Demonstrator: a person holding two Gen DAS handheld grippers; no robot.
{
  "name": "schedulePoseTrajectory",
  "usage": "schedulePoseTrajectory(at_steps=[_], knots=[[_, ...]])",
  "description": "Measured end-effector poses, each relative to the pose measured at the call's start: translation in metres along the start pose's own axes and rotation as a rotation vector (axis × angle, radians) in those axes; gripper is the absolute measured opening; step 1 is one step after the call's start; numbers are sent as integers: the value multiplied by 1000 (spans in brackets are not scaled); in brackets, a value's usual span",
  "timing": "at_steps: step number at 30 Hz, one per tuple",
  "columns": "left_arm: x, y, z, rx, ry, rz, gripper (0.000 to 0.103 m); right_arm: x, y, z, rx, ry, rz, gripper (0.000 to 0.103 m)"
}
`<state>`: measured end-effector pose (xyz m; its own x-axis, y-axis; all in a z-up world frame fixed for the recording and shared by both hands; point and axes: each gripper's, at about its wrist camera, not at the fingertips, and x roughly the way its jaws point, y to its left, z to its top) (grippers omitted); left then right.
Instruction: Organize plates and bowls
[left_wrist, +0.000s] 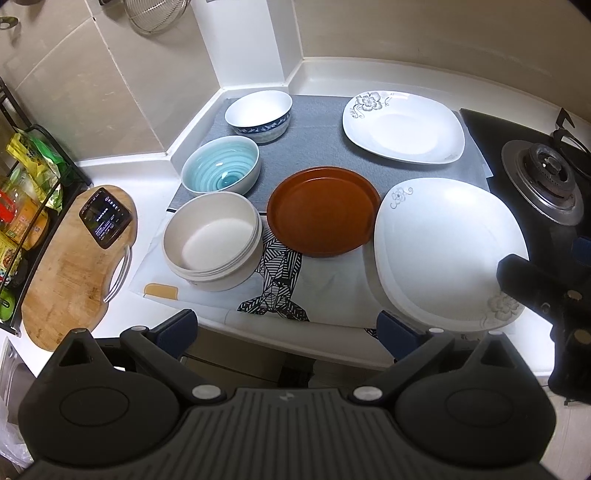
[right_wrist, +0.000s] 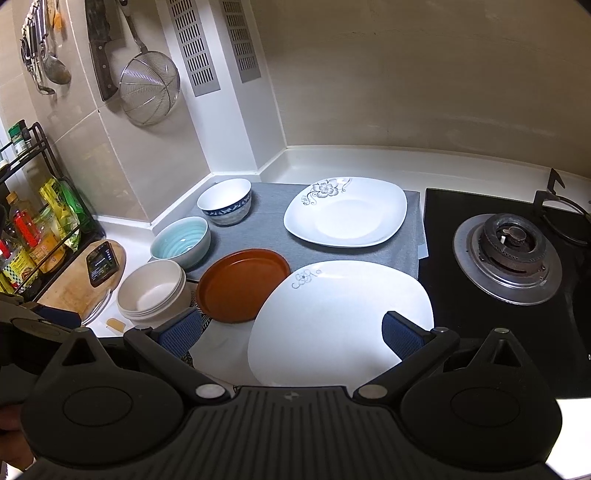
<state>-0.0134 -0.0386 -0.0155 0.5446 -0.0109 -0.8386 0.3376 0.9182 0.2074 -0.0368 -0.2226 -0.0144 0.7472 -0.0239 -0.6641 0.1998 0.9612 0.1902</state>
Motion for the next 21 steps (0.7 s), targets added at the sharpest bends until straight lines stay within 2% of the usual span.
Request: schedulePoseTrajectory(at_steps=[21], knots=[[16,-17,-1,1,57,-38,103,4,-21,-5,23,37,-22,103]])
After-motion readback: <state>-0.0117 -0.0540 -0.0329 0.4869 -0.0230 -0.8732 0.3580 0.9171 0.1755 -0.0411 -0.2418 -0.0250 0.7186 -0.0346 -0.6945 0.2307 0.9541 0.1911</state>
